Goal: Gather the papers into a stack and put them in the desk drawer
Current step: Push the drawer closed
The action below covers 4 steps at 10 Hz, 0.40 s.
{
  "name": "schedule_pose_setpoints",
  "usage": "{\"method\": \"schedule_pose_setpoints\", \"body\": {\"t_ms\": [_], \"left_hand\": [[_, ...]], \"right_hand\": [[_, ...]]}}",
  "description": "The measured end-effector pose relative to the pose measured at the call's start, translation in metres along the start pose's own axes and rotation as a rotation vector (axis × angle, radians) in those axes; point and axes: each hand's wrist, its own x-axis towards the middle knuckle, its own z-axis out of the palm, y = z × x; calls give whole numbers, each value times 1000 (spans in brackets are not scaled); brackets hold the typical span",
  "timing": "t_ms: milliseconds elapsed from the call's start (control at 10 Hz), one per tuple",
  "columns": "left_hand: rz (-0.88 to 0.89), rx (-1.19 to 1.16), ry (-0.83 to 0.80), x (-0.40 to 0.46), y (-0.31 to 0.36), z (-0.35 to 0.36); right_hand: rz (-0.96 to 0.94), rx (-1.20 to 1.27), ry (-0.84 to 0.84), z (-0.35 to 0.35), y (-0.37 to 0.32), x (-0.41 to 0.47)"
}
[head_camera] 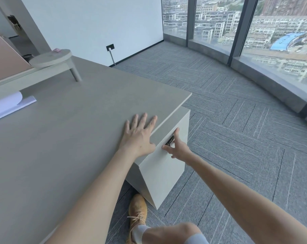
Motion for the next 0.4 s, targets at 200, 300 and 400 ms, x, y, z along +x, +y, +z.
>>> {"method": "schedule_pose_setpoints", "body": {"t_ms": [200, 300, 400], "left_hand": [[-46, -165, -19, -6, -2, -9], [-90, -353, -51, -15, -2, -17], [-70, -309, -59, -35, -6, -28]], "right_hand": [[-45, -161, 45, -17, -20, -9], [-73, -243, 36, -36, -31, -23], [-130, -219, 65, -53, -48, -39]]}}
